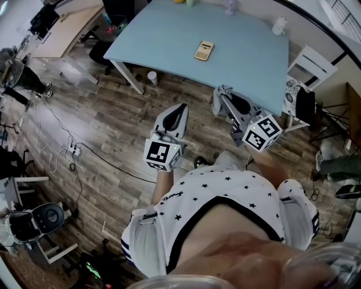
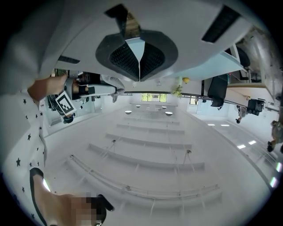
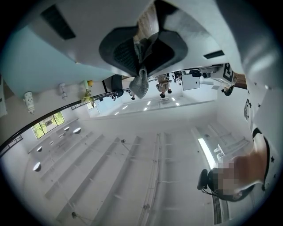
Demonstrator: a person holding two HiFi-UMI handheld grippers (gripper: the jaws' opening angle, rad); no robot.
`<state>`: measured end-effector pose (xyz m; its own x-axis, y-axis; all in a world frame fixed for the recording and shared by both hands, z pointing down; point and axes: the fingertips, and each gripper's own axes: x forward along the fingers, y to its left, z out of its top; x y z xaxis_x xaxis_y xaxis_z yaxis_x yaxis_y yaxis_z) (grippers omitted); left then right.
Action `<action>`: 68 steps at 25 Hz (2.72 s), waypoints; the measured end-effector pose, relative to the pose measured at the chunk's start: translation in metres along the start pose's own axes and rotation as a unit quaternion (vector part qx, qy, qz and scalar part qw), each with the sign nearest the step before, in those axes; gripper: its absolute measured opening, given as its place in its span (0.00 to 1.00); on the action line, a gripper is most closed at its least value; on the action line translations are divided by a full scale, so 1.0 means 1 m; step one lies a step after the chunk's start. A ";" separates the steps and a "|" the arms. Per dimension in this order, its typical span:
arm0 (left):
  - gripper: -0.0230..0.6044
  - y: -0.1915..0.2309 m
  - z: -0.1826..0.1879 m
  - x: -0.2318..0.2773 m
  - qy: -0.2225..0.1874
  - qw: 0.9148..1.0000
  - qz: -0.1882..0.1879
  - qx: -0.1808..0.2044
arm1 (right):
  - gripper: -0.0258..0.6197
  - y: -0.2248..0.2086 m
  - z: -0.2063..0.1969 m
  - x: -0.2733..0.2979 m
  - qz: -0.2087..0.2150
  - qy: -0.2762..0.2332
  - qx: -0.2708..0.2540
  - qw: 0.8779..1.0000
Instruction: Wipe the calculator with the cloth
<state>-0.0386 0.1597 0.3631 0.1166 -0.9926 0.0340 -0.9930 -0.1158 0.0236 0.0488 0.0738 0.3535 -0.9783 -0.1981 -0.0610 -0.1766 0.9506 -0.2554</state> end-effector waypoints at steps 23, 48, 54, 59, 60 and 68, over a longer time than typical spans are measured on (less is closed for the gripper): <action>0.09 0.085 -0.006 0.144 0.030 0.999 -0.018 0.003 | 0.09 -0.158 0.000 0.091 -0.043 -0.003 0.042 0.998; 0.09 0.170 -0.020 0.294 0.055 0.998 -0.041 0.009 | 0.09 -0.316 -0.025 0.177 -0.116 0.039 0.074 0.990; 0.09 0.197 -0.027 0.318 0.065 0.995 -0.071 -0.007 | 0.09 -0.326 -0.043 0.206 -0.140 0.068 0.071 0.985; 0.09 0.211 -0.020 0.344 0.063 0.990 -0.123 0.004 | 0.09 -0.345 -0.060 0.222 -0.186 0.089 0.073 0.976; 0.09 0.216 -0.017 0.348 0.060 0.990 -0.130 0.005 | 0.09 -0.348 -0.063 0.227 -0.195 0.091 0.073 0.974; 0.09 0.265 -0.023 0.366 0.066 0.984 -0.164 -0.004 | 0.10 -0.368 -0.097 0.266 -0.253 0.136 0.057 0.956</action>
<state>-0.2590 -0.2334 0.4048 0.4329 -0.8883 0.1536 -0.9014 -0.4284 0.0629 -0.1567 -0.3058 0.5251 -0.7655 -0.5416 0.3474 -0.6369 0.7142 -0.2902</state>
